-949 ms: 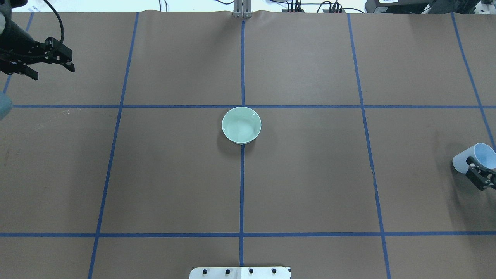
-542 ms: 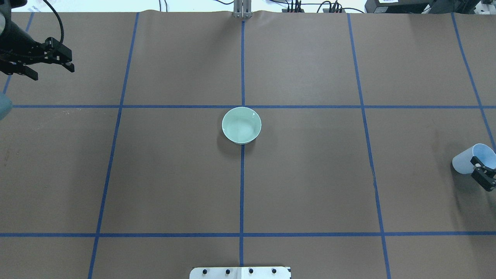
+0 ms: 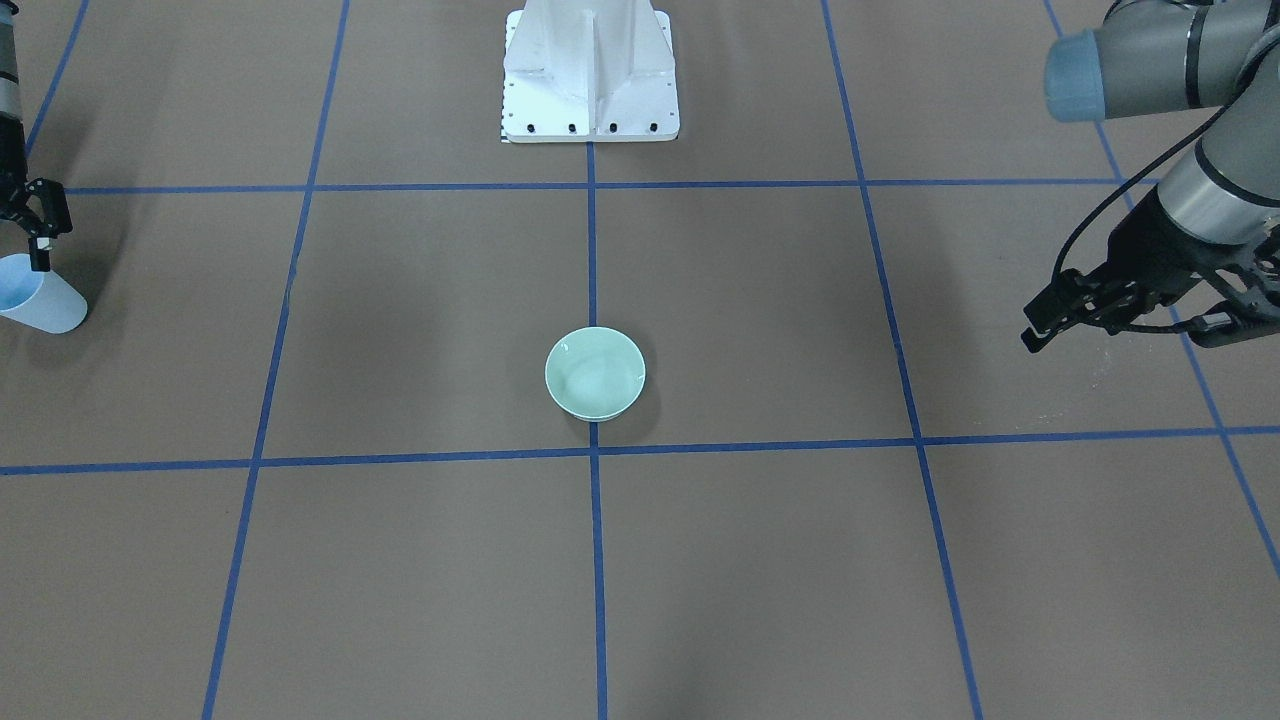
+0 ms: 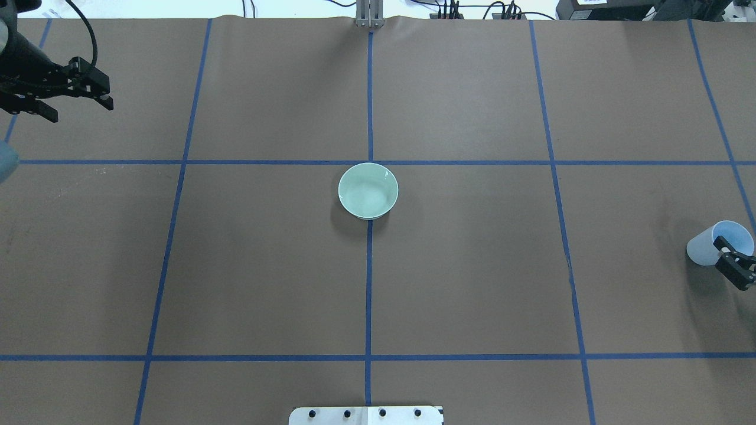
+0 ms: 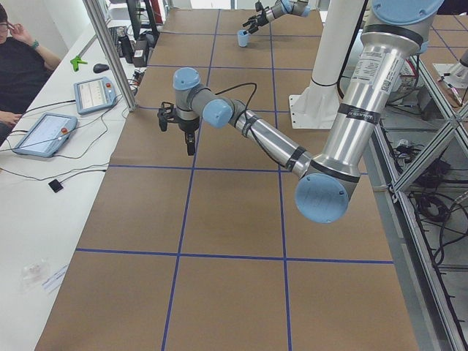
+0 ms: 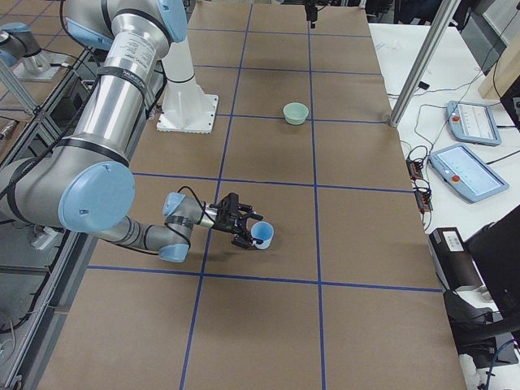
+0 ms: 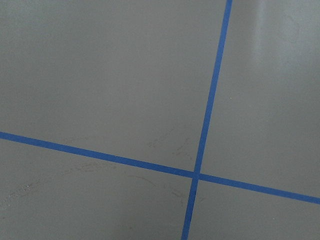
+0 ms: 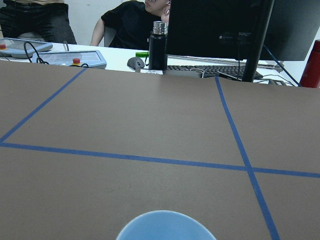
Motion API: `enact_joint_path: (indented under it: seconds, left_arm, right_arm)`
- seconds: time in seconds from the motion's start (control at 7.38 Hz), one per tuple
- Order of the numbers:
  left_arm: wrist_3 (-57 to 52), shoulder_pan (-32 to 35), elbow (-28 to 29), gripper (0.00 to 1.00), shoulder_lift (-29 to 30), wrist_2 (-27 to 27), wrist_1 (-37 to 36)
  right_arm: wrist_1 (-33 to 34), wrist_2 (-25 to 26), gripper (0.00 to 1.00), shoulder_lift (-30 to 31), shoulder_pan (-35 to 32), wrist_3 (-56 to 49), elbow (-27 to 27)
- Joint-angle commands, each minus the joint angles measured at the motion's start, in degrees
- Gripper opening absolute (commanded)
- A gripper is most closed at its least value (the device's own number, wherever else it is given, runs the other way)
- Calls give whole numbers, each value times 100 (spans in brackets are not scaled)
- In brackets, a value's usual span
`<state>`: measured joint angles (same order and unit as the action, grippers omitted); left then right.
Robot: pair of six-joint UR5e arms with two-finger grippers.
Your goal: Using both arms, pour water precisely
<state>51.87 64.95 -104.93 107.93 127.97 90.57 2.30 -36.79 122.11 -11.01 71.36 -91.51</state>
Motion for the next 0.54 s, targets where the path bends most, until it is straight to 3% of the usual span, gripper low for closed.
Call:
enact_joint_path:
  seconds: [0.0, 0.14, 0.41]
  left_arm:
    - [-1, -9, -45, 100, 9, 9, 39]
    - [16, -9, -63, 100, 70, 17, 48]
    - [60, -175, -80, 100, 105, 26, 57]
  right_arm:
    - [-10, -47, 99, 6, -16, -339, -322]
    - [-11, -91, 99, 14, -24, -421, -472]
    - [-11, -738, 99, 102, -495, -901, -832]
